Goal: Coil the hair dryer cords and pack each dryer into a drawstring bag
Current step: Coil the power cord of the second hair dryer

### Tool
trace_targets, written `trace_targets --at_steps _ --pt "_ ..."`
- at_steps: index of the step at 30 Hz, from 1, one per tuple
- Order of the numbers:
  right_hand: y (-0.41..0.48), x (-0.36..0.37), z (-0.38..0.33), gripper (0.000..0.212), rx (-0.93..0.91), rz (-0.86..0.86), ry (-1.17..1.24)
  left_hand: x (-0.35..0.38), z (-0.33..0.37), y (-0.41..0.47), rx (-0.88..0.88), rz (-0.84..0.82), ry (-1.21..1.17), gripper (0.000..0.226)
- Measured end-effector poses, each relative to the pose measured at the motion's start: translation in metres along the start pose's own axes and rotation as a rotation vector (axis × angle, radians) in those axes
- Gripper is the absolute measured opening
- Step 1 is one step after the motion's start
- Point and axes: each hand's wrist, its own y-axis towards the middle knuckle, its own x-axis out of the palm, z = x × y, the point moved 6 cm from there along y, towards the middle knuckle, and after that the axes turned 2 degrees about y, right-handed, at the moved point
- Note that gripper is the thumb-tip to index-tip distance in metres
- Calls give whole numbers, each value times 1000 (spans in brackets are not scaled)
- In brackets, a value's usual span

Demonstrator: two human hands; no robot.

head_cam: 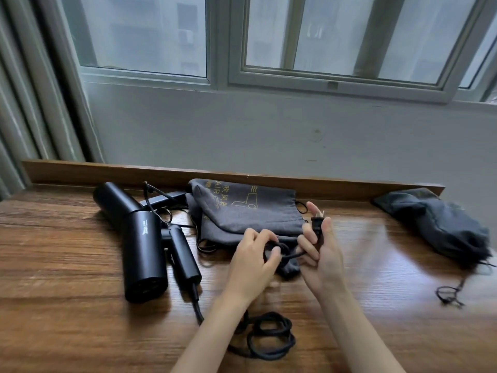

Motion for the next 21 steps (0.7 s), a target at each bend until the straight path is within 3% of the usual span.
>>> trace_targets --at_steps 4,7,12,14,18,21 --pt "-1 0 0 39 73 -44 184 -1 -2 2 18 -26 -153 6" --pt "-2 3 3 40 124 -83 217 2 -8 2 -180 -78 -580 27" --pt "1 -6 5 34 111 6 259 3 -19 0 -415 23 -1060 8" --pt "4 -14 1 27 46 71 193 5 -24 -1 -476 57 -1171 3" --pt "4 -33 -17 31 -174 226 -155 9 -28 -3 -570 27 -1198 19" --pt "3 -42 -34 28 -310 309 -284 4 -33 -1 -613 115 -1278 22"
